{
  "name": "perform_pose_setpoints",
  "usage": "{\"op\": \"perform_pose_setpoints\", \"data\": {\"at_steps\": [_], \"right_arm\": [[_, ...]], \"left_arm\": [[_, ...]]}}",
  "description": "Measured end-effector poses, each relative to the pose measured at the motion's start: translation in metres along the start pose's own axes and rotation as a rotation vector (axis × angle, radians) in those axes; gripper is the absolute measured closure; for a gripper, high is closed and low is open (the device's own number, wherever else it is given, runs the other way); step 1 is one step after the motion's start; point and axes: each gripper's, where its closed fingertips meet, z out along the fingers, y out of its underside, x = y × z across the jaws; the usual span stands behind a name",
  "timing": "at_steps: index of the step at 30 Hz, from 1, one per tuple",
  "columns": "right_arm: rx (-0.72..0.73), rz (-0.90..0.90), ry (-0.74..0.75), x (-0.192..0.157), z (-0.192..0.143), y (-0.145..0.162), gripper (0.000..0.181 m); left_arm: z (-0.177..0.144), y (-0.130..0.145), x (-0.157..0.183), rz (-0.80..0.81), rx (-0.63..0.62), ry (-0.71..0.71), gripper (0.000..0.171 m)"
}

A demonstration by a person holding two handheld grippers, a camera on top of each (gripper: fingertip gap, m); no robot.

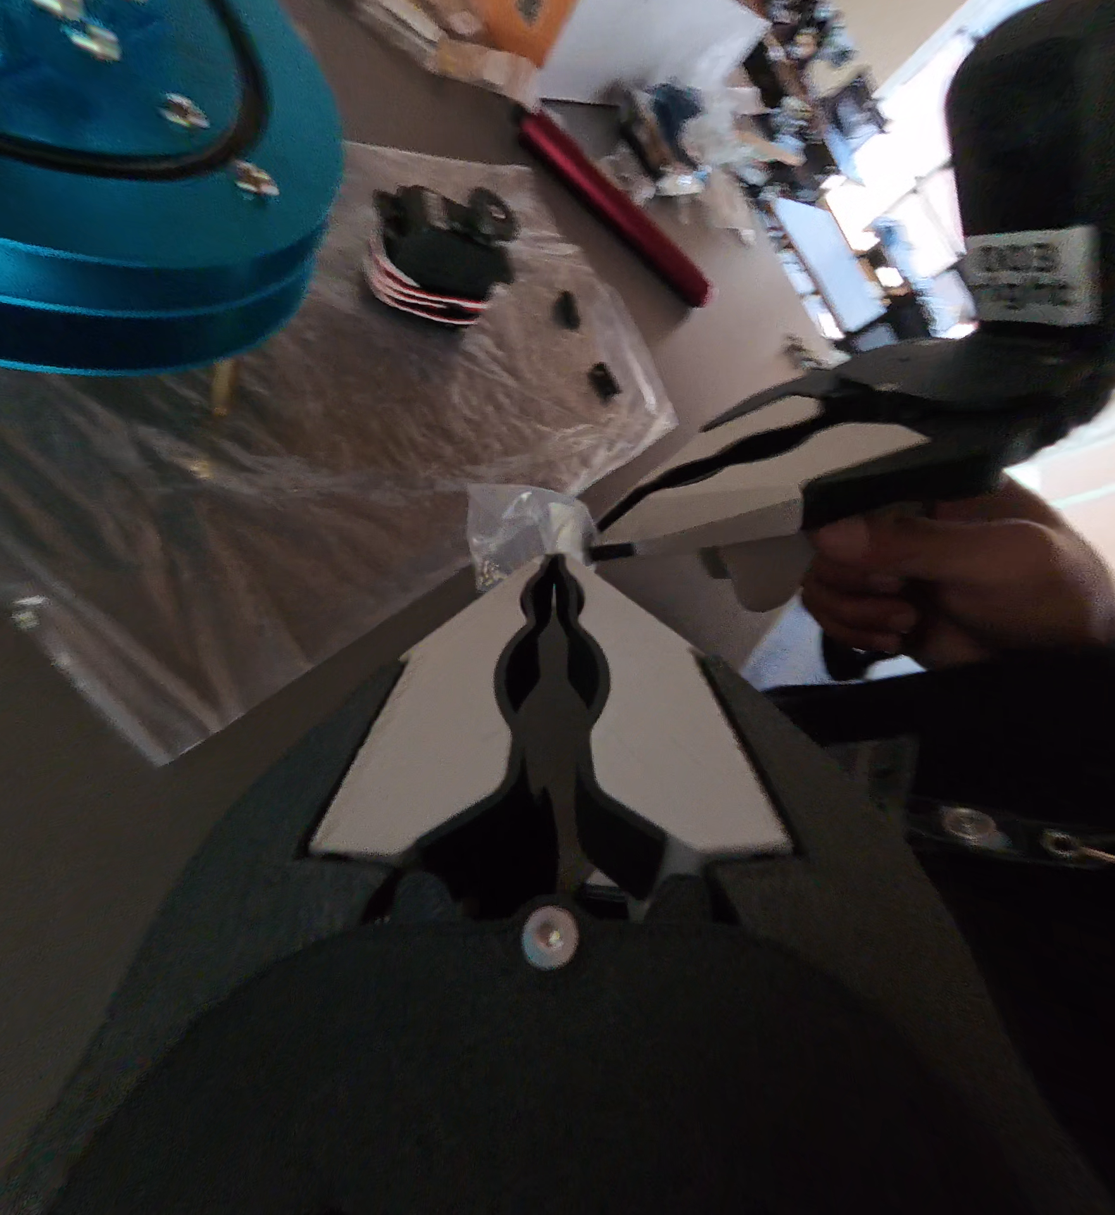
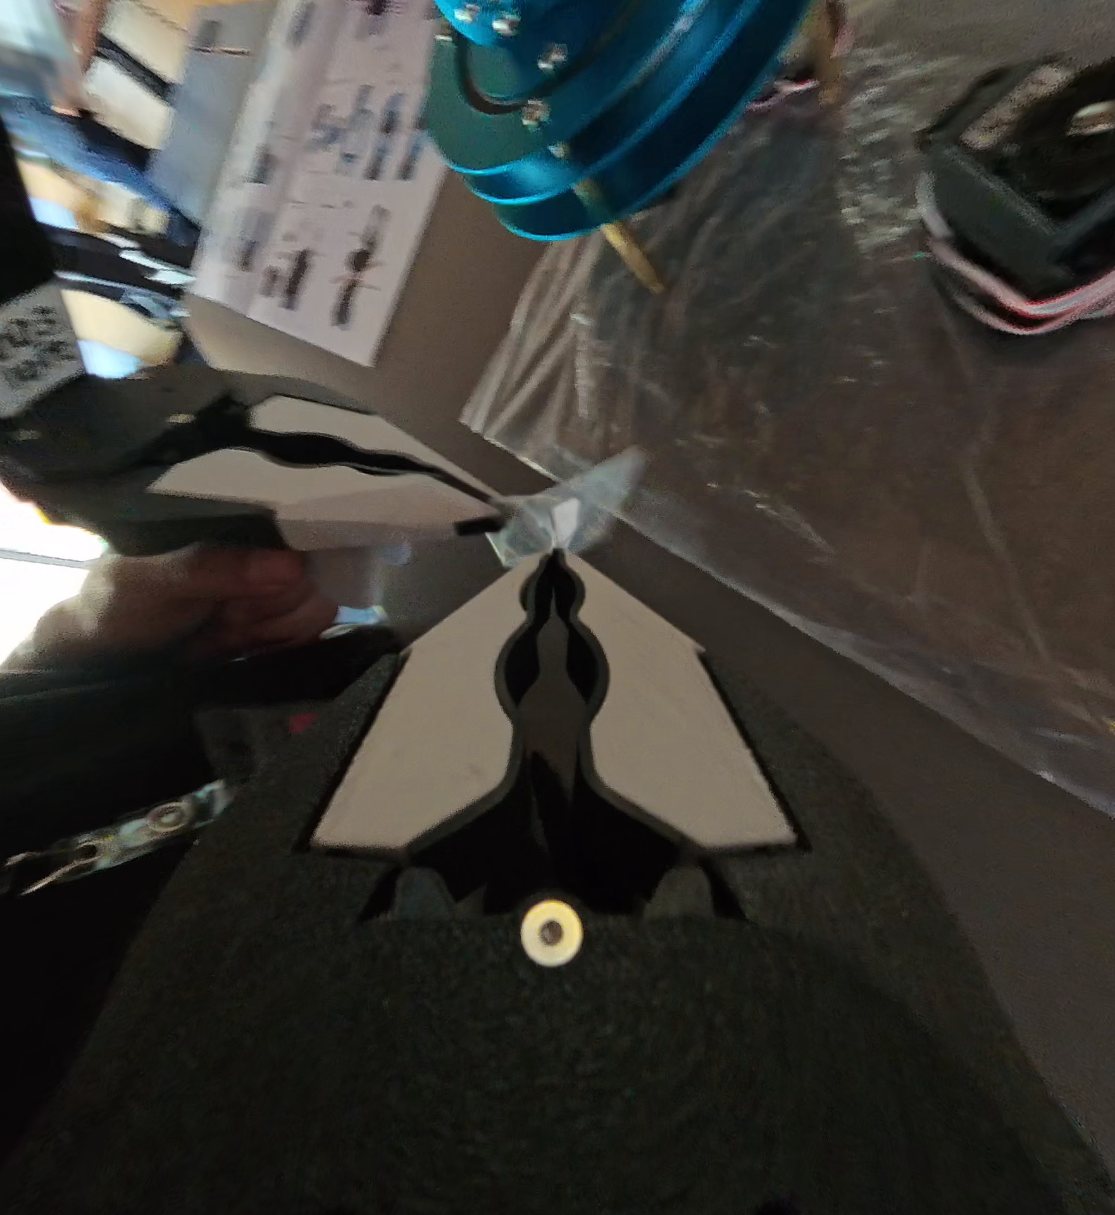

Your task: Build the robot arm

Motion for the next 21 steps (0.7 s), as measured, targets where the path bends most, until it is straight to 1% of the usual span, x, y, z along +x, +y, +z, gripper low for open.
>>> {"op": "perform_pose_setpoints", "data": {"at_steps": [2, 4, 6, 8, 9, 10, 11, 12, 13, 14, 15, 16, 17, 18, 20, 21], "right_arm": [[0.018, 0.053, 0.032, 0.002, 0.0, 0.004, 0.181], [0.002, 0.015, 0.085, 0.003, 0.0, 0.01, 0.181], [0.003, -0.027, 0.098, 0.001, -0.003, 0.009, 0.181], [0.011, -0.147, 0.092, -0.005, -0.003, 0.004, 0.181], [0.031, -0.248, 0.081, -0.01, -0.004, 0.0, 0.181], [0.035, -0.358, 0.102, -0.011, -0.006, -0.002, 0.18], [0.037, -0.467, 0.105, -0.013, -0.006, -0.003, 0.173], [0.026, -0.578, 0.087, -0.017, -0.006, -0.001, 0.15], [0.009, -0.675, 0.148, -0.008, -0.007, -0.001, 0.135], [0.025, -0.76, 0.195, -0.003, -0.008, -0.006, 0.125], [0.055, -0.83, 0.165, -0.009, -0.008, -0.008, 0.119], [0.085, -0.869, 0.14, -0.015, -0.008, -0.011, 0.117], [0.096, -0.893, 0.099, -0.021, -0.006, -0.012, 0.111], [0.094, -0.902, 0.05, -0.027, -0.004, -0.012, 0.11], [0.087, -0.913, 0.021, -0.03, 0.002, -0.015, 0.113], [0.086, -0.928, 0.008, -0.032, 0.004, -0.016, 0.121]], "left_arm": [[0.0, 0.004, -0.001, -0.028, -0.011, -0.004, 0.171], [0.002, 0.01, -0.001, -0.02, -0.036, -0.027, 0.171], [0.002, 0.011, -0.001, -0.029, -0.042, -0.03, 0.171], [0.001, 0.008, -0.003, -0.05, -0.046, -0.024, 0.171], [0.0, 0.004, -0.003, -0.061, -0.042, -0.011, 0.171], [-0.001, 0.002, 0.001, -0.077, -0.056, 0.028, 0.171], [-0.003, -0.001, 0.004, -0.103, -0.058, 0.067, 0.171], [-0.005, -0.006, 0.007, -0.137, -0.047, 0.1, 0.171], [-0.008, -0.008, 0.01, -0.172, -0.053, 0.144, 0.171], [-0.01, -0.009, 0.014, -0.201, -0.065, 0.185, 0.171], [-0.012, -0.011, 0.013, -0.226, -0.063, 0.202, 0.171], [-0.013, -0.014, 0.014, -0.258, -0.065, 0.228, 0.171], [-0.015, -0.016, 0.017, -0.297, -0.068, 0.267, 0.171], [-0.017, -0.018, 0.02, -0.334, -0.068, 0.303, 0.171], [-0.021, -0.019, 0.027, -0.396, -0.091, 0.378, 0.171], [-0.022, -0.019, 0.028, -0.417, -0.096, 0.392, 0.171]]}}
